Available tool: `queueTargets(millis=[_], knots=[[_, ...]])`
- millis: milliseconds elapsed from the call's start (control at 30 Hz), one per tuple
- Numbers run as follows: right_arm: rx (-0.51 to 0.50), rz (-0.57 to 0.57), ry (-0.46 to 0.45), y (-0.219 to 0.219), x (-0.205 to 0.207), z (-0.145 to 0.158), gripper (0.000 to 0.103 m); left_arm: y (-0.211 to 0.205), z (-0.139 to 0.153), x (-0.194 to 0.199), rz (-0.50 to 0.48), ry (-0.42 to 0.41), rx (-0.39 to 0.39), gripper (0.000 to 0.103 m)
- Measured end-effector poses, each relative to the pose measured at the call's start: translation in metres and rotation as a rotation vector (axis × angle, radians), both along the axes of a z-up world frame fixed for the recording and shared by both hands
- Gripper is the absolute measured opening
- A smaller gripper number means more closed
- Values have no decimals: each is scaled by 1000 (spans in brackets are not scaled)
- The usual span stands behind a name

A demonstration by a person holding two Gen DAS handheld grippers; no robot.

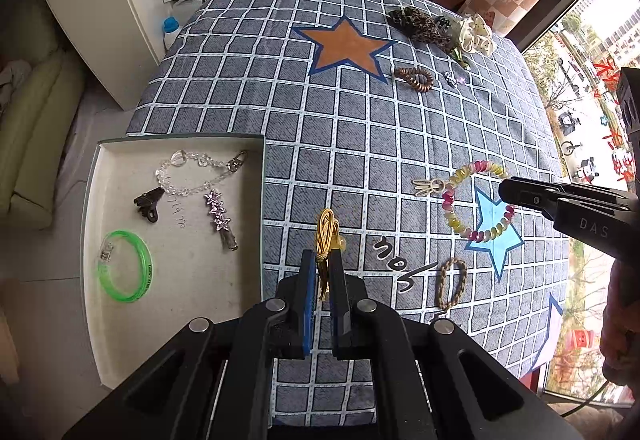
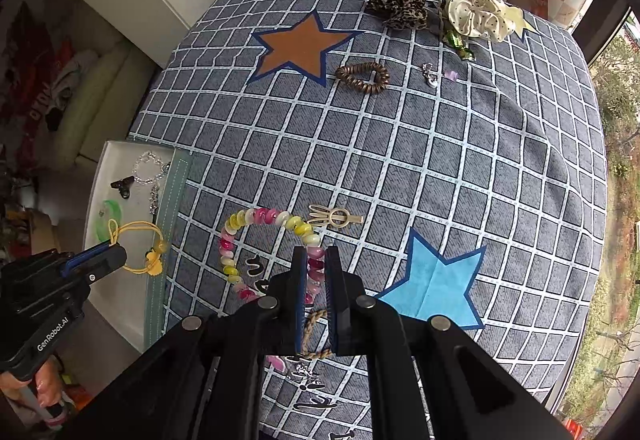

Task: Organize jewelry
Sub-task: 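Carry both bracelets into the white tray while both tools open to release them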

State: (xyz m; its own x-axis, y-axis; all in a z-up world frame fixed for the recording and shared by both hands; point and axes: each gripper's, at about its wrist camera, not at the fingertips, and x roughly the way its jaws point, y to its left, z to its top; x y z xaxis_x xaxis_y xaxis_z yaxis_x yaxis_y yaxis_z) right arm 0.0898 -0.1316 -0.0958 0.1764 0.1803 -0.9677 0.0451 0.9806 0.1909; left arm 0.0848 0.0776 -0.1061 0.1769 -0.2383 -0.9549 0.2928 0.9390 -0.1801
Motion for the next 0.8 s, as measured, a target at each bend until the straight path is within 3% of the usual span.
queueTargets(millis=[433,800], knots=[[26,223,29,142,17,-5,9,111,-26,-15,148,49,1,13],[16,385,125,234,32,-51,9,169,-74,-28,289,119,42,13]])
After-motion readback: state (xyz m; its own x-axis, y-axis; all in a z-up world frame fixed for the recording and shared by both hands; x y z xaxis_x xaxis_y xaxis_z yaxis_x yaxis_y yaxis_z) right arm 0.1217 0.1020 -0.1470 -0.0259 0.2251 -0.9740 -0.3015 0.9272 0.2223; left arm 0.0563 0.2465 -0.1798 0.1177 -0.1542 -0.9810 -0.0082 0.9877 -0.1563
